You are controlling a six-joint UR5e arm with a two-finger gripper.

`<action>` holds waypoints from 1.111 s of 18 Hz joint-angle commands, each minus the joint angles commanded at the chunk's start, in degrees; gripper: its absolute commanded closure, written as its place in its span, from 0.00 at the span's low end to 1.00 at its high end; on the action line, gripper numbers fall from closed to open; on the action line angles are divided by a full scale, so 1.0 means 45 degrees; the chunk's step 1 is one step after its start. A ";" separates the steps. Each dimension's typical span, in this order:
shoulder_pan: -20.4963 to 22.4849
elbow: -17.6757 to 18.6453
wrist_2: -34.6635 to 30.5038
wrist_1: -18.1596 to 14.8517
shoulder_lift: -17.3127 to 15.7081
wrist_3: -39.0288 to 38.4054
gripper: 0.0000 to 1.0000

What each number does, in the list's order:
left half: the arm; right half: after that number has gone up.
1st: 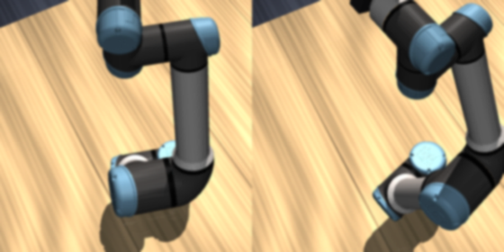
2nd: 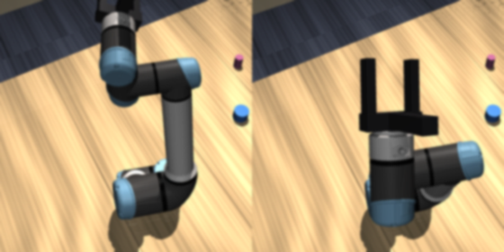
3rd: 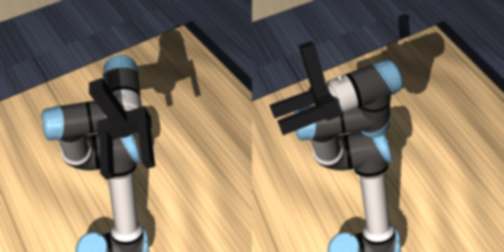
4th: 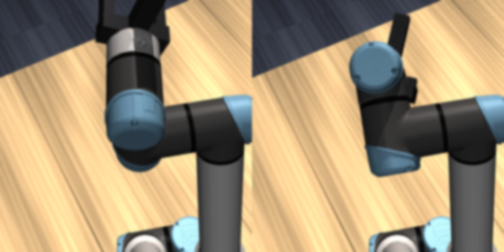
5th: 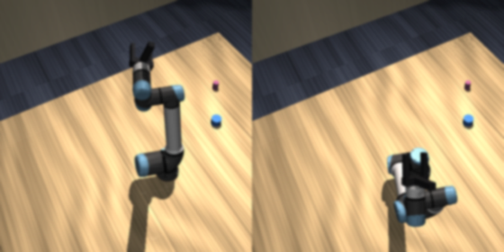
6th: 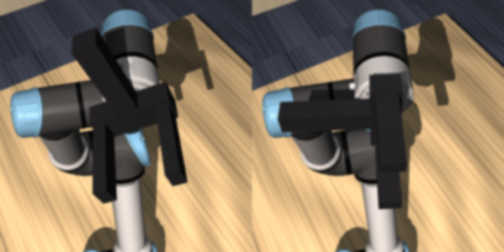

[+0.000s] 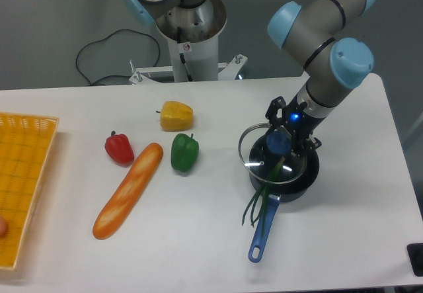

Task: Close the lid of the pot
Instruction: 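Lower the glass lid onto the saucepan rim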

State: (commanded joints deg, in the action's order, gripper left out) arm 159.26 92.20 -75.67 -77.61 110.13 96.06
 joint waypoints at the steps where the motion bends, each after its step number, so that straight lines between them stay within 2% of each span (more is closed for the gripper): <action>1: 0.0000 0.0000 0.0000 0.0019 0.0020 -0.0019 0.43; 12: -0.0020 -0.0332 -0.0059 -0.0059 0.0176 -0.0195 0.45; 17: -0.0175 -0.0917 -0.0059 -0.0098 0.0390 -0.0584 0.45; 20: -0.0195 -0.0918 -0.0059 -0.0078 0.0469 -0.0684 0.45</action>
State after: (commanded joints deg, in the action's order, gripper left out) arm 158.38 88.07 -75.94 -77.96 112.24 92.99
